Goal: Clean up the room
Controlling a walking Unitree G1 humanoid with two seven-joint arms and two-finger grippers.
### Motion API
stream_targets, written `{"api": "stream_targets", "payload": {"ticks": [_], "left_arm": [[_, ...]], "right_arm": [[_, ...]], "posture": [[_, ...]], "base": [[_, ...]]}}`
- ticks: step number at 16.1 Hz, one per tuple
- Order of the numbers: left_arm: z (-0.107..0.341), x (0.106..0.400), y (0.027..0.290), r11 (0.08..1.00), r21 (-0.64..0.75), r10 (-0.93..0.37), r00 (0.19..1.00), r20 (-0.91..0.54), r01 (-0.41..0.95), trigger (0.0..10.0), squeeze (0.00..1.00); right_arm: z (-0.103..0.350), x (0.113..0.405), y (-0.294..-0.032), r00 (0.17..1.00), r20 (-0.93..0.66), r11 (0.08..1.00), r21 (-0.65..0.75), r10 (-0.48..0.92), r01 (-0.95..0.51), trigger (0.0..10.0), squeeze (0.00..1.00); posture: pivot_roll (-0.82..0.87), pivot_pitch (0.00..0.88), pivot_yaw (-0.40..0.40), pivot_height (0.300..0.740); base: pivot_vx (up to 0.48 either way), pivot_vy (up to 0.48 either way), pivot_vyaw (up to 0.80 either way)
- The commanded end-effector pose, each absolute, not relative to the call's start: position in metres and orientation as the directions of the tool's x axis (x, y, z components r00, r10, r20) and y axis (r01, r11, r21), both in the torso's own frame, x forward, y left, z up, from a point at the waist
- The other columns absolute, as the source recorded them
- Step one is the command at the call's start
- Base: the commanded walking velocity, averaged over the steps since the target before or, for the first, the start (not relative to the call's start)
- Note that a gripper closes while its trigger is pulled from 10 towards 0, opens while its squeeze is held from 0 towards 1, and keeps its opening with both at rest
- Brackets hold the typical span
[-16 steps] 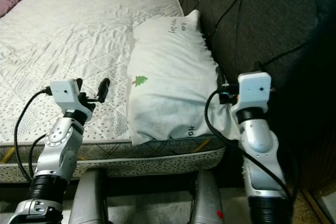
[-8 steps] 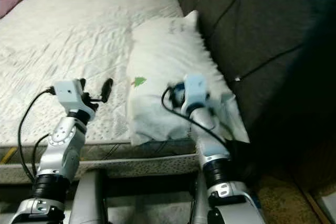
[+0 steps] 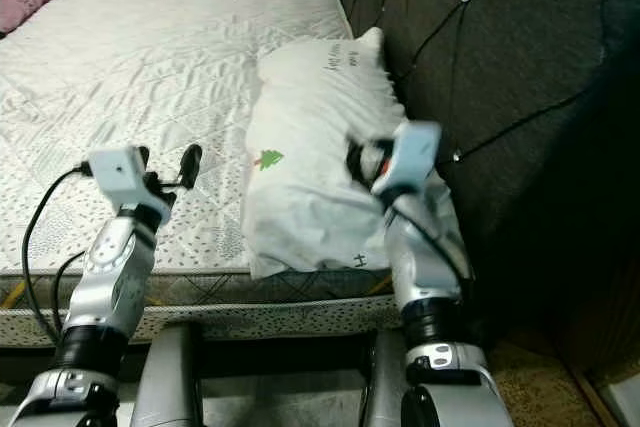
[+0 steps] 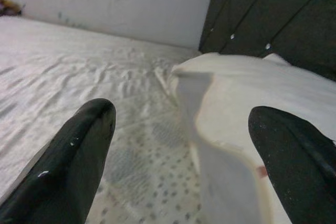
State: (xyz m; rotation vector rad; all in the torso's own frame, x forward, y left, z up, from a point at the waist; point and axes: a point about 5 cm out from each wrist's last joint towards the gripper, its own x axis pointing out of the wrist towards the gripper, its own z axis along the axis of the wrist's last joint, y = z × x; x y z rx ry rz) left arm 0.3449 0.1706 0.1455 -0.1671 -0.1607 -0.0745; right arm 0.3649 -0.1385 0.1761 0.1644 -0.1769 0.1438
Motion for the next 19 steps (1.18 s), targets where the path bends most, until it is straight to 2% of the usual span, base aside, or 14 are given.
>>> {"api": "stream_targets", "payload": {"ticks": [1,6,9,12,15,19], "left_arm": [[0.149,0.347,0.171,0.985,-0.147,-0.067,0.982,0.176,0.094,10.0,0.00],[0.142,0.341,0.173,0.985,-0.152,-0.058,0.984,0.169,0.085,10.0,0.00],[0.137,0.333,0.172,0.985,-0.156,-0.052,0.986,0.157,0.077,10.0,0.00],[0.130,0.328,0.180,0.987,-0.155,-0.026,0.990,0.136,0.047,10.0,0.00],[0.137,0.329,0.174,0.986,-0.155,-0.036,0.988,0.151,0.060,10.0,0.00],[0.133,0.319,0.181,0.990,-0.128,-0.045,0.990,0.133,0.062,10.0,0.00]], "right_arm": [[0.192,0.364,-0.131,0.954,0.268,0.972,0.151,0.133,-0.178,10.0,0.00],[0.199,0.352,-0.127,0.934,0.332,0.962,0.187,0.131,-0.201,10.0,0.00],[0.181,0.344,-0.125,0.952,0.277,0.957,0.218,0.126,-0.190,10.0,0.00],[0.180,0.344,-0.118,0.955,0.267,0.954,0.229,0.132,-0.196,10.0,0.00],[0.181,0.346,-0.115,0.957,0.263,0.951,0.245,0.120,-0.186,10.0,0.00],[0.175,0.345,-0.104,0.961,0.246,0.951,0.242,0.129,-0.190,10.0,0.00]], "posture": [[-0.02,0.000,-0.012,0.513],[-0.01,0.000,-0.025,0.558],[0.03,0.000,-0.039,0.603],[0.02,0.000,-0.043,0.643],[0.05,0.000,-0.044,0.677],[0.07,0.000,-0.026,0.728]], "base": [[0.000,0.000,0.00],[0.000,0.000,0.00],[0.000,0.000,0.00],[0.000,0.000,0.00],[0.000,0.000,0.00],[0.000,0.000,0.00]]}}
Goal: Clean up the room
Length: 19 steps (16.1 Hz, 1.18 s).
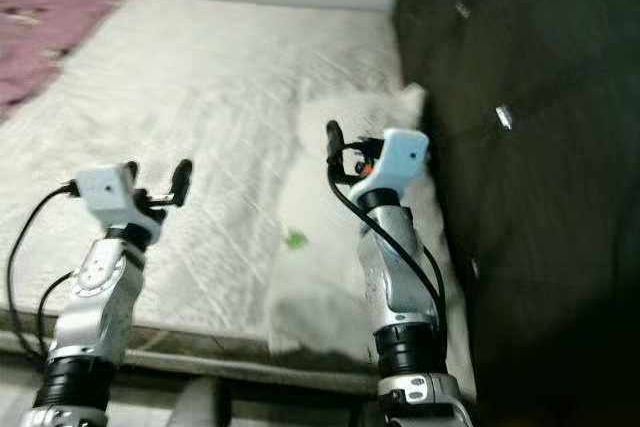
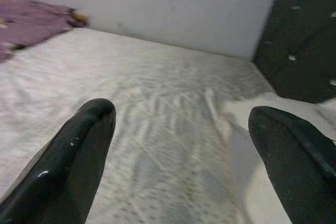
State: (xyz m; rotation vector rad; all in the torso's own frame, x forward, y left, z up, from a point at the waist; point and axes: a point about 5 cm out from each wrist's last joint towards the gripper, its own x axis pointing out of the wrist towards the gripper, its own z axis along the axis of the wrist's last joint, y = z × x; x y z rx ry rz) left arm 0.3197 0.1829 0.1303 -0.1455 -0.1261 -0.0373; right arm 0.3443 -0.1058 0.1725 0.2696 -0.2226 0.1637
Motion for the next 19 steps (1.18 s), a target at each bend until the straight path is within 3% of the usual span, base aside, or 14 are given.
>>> {"api": "stream_targets", "payload": {"ticks": [1,8,13,16,19], "left_arm": [[0.129,0.318,0.183,0.990,-0.126,-0.042,0.992,0.122,0.057,10.0,0.00],[0.124,0.317,0.172,0.988,-0.138,-0.052,0.995,0.085,0.063,10.0,0.00],[0.123,0.317,0.167,0.986,-0.165,-0.024,0.996,0.082,0.038,10.0,0.00],[0.121,0.316,0.163,0.982,-0.182,-0.034,0.997,0.072,0.047,10.0,0.00],[0.120,0.319,0.158,0.981,-0.186,-0.047,0.997,0.068,0.059,10.0,0.00]], "right_arm": [[0.173,0.346,-0.105,0.964,0.238,0.955,0.237,0.119,-0.176,10.0,0.00],[0.166,0.349,-0.110,0.982,0.178,0.980,0.177,0.058,-0.090,10.0,0.00],[0.165,0.346,-0.106,0.976,0.193,0.985,0.118,0.098,-0.122,10.0,0.00],[0.166,0.348,-0.100,0.976,0.191,0.979,0.152,0.104,-0.134,10.0,0.00],[0.165,0.346,-0.082,0.968,0.189,0.964,0.174,0.166,-0.199,10.0,0.00]], "posture": [[0.06,0.000,-0.022,0.740],[0.02,0.000,-0.020,0.740],[0.02,0.000,-0.050,0.740],[0.01,0.000,-0.054,0.740],[0.01,0.000,-0.053,0.740]], "base": [[0.000,0.000,0.00],[0.000,0.000,0.00],[0.000,0.000,0.00],[0.000,0.000,0.00],[0.000,0.000,0.00]]}}
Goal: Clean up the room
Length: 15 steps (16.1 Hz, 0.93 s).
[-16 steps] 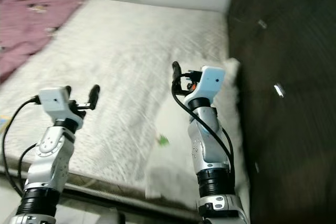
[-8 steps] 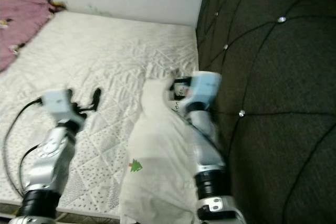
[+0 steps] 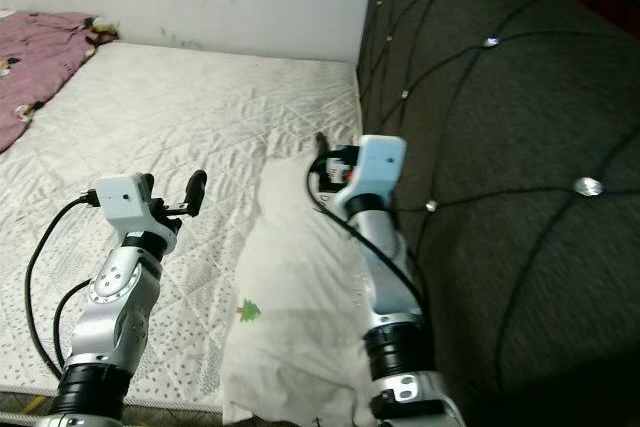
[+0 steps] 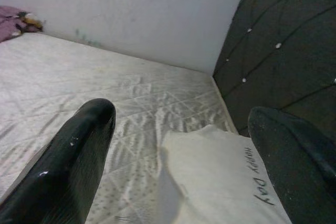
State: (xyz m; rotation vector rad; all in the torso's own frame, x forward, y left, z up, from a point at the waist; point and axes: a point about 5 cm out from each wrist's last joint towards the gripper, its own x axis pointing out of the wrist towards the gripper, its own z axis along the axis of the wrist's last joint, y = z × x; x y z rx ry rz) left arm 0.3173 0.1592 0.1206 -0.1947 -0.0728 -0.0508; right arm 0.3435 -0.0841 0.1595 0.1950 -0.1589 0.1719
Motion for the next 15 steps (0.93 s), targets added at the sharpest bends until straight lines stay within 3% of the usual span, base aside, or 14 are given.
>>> {"api": "stream_targets", "payload": {"ticks": [1,5,15], "left_arm": [[0.121,0.319,0.155,0.980,-0.189,-0.054,0.996,0.069,0.066,10.0,0.00],[0.121,0.320,0.146,0.976,-0.199,-0.080,0.994,0.068,0.092,10.0,0.00],[0.117,0.315,0.138,0.975,-0.196,-0.095,0.994,0.053,0.104,10.0,0.00]], "right_arm": [[0.165,0.346,-0.077,0.966,0.188,0.962,0.173,0.179,-0.212,10.0,0.00],[0.169,0.347,-0.063,0.952,0.211,0.954,0.152,0.223,-0.257,10.0,0.00],[0.170,0.349,-0.048,0.938,0.217,0.939,0.157,0.269,-0.305,10.0,0.00]], "posture": [[0.01,0.000,-0.053,0.740],[0.02,0.020,-0.061,0.740],[0.02,0.035,-0.064,0.740]], "base": [[0.000,0.000,0.00],[0.000,0.000,0.00],[0.000,0.473,0.00]]}}
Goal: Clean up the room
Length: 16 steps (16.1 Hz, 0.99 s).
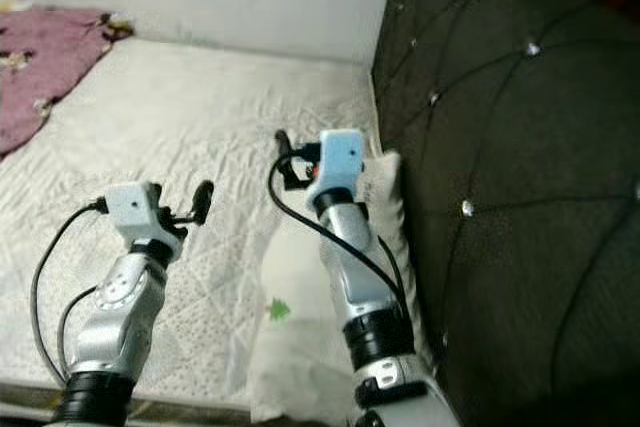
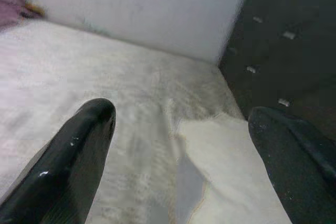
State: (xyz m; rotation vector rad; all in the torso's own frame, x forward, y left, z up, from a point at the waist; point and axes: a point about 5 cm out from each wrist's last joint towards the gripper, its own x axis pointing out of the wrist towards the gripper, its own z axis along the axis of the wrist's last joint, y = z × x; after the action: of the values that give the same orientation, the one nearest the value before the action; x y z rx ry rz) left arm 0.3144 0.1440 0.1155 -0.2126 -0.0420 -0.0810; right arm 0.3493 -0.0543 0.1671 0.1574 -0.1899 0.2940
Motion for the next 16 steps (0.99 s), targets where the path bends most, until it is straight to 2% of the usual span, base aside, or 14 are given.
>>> {"api": "stream_targets", "payload": {"ticks": [1,16], "left_arm": [[0.1174,0.3156,0.1384,0.976,-0.192,-0.097,0.994,0.053,0.105,10.0,0.00],[0.1212,0.3169,0.1380,0.975,-0.196,-0.096,0.993,0.070,0.108,10.0,0.00]], "right_arm": [[0.1701,0.3493,-0.0475,0.938,0.217,0.939,0.158,0.269,-0.305,10.0,0.00],[0.1666,0.3507,-0.0433,0.936,0.211,0.940,0.138,0.280,-0.313,10.0,0.00]], "posture": [[0.02,0.035,-0.064,0.740],[0.02,0.022,-0.059,0.740]], "base": [[0.000,0.480,0.00],[0.000,0.000,0.00]]}}
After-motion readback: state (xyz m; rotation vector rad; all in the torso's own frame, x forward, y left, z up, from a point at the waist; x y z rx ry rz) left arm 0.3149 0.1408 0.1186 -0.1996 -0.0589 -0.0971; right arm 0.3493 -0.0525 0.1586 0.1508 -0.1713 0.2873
